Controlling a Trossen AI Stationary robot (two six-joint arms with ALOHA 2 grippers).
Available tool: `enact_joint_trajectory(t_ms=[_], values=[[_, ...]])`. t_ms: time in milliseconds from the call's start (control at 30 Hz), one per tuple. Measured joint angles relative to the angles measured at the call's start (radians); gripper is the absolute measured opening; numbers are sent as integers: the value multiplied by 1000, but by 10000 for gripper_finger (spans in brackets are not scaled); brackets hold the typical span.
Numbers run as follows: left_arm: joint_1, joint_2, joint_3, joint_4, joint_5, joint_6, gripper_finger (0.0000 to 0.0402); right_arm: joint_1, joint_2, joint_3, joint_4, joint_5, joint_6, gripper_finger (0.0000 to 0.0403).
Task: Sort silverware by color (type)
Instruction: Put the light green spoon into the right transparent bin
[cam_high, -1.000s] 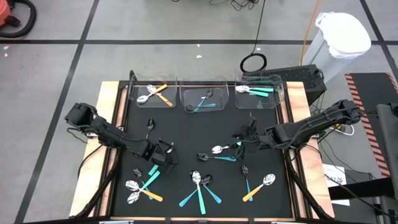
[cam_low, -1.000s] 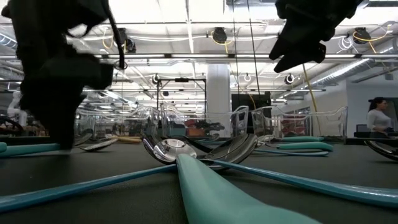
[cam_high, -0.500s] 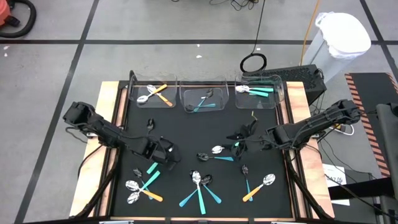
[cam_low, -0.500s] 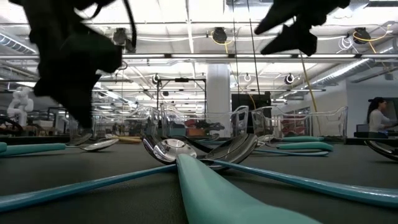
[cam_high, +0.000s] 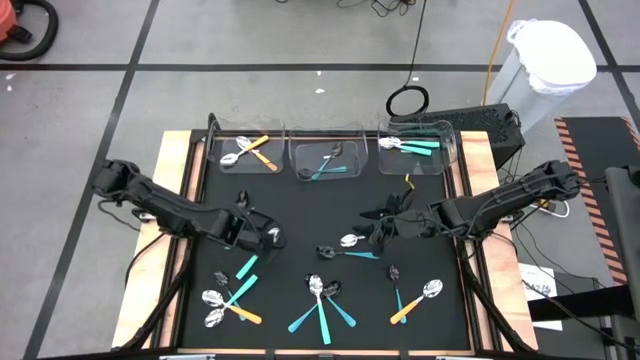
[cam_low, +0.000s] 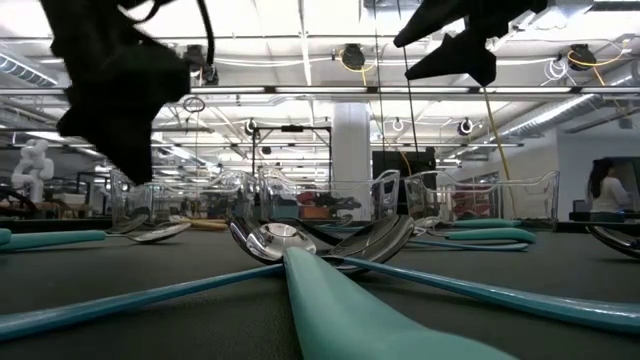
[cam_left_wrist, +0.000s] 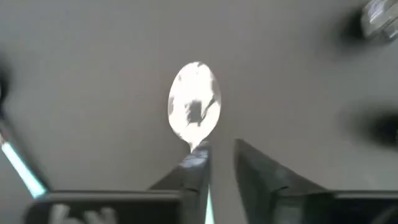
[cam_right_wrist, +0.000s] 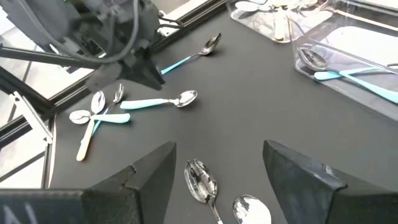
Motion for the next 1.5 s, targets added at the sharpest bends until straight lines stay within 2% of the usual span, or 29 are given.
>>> enact_joint_trajectory(t_ms=[200, 333, 500, 767, 967, 1033, 1133, 1300, 1500], values=[[0, 36, -67, 55, 70, 3, 188, 0, 0, 0, 0, -2, 9, 235], [2, 62, -117, 116, 107, 4, 204, 0, 0, 0, 0, -2, 12, 235], [1, 81, -136, 121, 129, 2, 163, 1, 0, 0, -6, -5, 8, 235], [4, 90, -133, 116, 106, 7, 30, 0, 0, 0, -11, -5, 1, 235], [8, 61, -71, 127, 111, 28, 36, 0, 0, 0, -13, 3, 33, 235], [8, 45, -36, 124, 68, 51, 44, -8, 7, 0, -12, 21, 81, 235], [8, 17, 21, 140, -50, 116, 44, -34, 19, -1, -11, 21, 182, 235], [27, 13, 127, 202, -211, 371, 39, -79, 60, -1, 67, -17, 246, 235], [62, 35, 221, 272, -257, 671, 40, -114, 128, -1, 324, -124, 134, 235]])
